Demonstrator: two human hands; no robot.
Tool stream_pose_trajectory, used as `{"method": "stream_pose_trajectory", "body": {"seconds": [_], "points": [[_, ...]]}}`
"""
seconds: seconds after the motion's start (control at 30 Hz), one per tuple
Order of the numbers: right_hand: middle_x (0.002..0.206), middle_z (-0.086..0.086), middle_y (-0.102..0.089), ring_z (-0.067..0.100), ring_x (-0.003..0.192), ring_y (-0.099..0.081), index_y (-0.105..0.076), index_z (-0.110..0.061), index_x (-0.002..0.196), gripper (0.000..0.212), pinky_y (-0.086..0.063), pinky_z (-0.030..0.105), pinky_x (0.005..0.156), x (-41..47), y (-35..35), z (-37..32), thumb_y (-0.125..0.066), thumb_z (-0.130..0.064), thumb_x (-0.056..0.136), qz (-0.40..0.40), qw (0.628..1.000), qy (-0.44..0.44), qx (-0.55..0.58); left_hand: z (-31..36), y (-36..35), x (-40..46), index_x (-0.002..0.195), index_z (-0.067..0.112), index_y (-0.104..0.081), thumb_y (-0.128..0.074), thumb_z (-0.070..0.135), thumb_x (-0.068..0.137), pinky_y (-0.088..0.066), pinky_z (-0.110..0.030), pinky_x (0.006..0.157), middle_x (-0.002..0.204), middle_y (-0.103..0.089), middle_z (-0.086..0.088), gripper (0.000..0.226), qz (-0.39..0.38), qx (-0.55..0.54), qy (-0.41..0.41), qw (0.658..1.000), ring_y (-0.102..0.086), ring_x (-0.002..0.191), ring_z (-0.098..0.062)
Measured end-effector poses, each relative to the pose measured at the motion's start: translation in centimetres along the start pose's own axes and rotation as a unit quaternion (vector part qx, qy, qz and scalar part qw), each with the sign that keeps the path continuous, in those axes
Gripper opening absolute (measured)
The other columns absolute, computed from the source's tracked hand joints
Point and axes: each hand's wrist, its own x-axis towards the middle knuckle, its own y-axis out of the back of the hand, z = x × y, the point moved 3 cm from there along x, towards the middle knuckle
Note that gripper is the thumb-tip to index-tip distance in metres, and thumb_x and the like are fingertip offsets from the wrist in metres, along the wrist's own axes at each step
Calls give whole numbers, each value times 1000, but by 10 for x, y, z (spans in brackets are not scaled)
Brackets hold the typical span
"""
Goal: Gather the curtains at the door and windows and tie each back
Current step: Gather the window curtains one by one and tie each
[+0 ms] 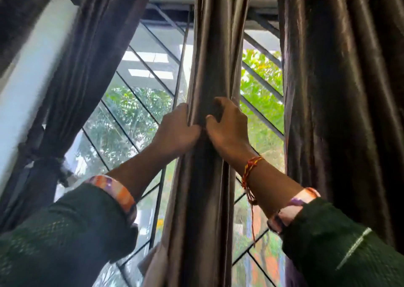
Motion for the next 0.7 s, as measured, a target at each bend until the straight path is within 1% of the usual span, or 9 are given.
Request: {"method": "stream_pose_trajectory", "body": {"seconds": [0.07, 0.13, 0.23, 0.3, 0.4, 0.47, 0.53, 0.63, 0.7], "points": [[129, 21, -53, 32, 116, -54, -52, -16, 127, 49, -43, 37, 98, -19, -6, 4, -57, -13, 78, -16, 1000, -14, -12, -16, 0, -19, 125, 12, -48, -56, 17, 83, -42, -29, 78, 111, -64, -16, 43, 37, -1, 3, 999, -59, 103, -31], [146, 19, -36, 30, 127, -46, -48, -20, 131, 53, -42, 35, 101, -41, -9, 8, -56, -12, 79, -38, 998, -35, -29, -32, -1, -42, 142, 15, -27, -52, 12, 89, -35, -29, 70, 108, -63, -21, 59, 63, 20, -16, 998, -60, 99, -35], [157, 14, -14, 26, 139, -29, -35, -23, 141, 63, -35, 33, 105, -73, -11, 13, -55, -9, 83, -56, 995, -33, -69, -50, -2, -76, 147, 26, -6, -47, 8, 91, -22, -26, 53, 76, -58, -24, 71, 64, 62, -59, 994, -56, 66, -35], [158, 12, -5, 28, 138, -29, -19, -23, 148, 74, -35, 36, 104, -96, -12, 17, -51, -6, 84, -58, 992, -22, -106, -66, -2, -94, 145, 28, -9, -45, 8, 90, -26, -28, 53, 83, -62, -27, 68, 58, 79, -91, 991, -58, 62, -34], [158, 10, 1, 30, 139, -28, 4, -20, 148, 88, -37, 39, 102, -129, -17, 24, -50, 0, 81, -44, 994, -3, -103, -89, -5, -115, 144, 24, -27, -45, 13, 87, -42, -26, 65, 112, -64, -22, 61, 41, 85, -86, 992, -66, 83, -33], [158, 12, -9, 31, 138, -32, 14, -15, 143, 95, -40, 41, 101, -148, -20, 30, -53, 4, 78, -23, 996, 4, -91, -98, -5, -125, 140, 23, -36, -53, 14, 90, -37, -18, 69, 114, -65, -16, 54, 41, 74, -42, 996, -66, 94, -30], [155, 15, -21, 33, 136, -35, 18, -13, 140, 99, -43, 43, 98, -161, -23, 35, -55, 6, 76, -14, 996, 2, -90, -101, -5, -131, 137, 23, -41, -61, 23, 87, -32, -15, 67, 111, -65, -14, 54, 43, 71, -8, 997, -63, 93, -28], [157, 11, -11, 28, 142, -25, 11, -12, 143, 92, -36, 41, 104, -170, -24, 39, -54, 5, 80, -39, 995, -15, -88, -96, -3, -131, 127, 19, -51, -69, 29, 79, -36, -17, 71, 111, -65, -8, 52, 55, 78, 9, 995, -59, 85, -21], [157, 12, -8, 29, 143, -20, -12, -12, 148, 86, -35, 45, 105, -172, -24, 38, -56, 4, 77, -35, 994, -11, -104, -92, 0, -127, 114, 14, -59, -72, 30, 76, -37, -19, 74, 108, -65, -9, 43, 78, 100, 32, 991, -59, 90, -21]]}}
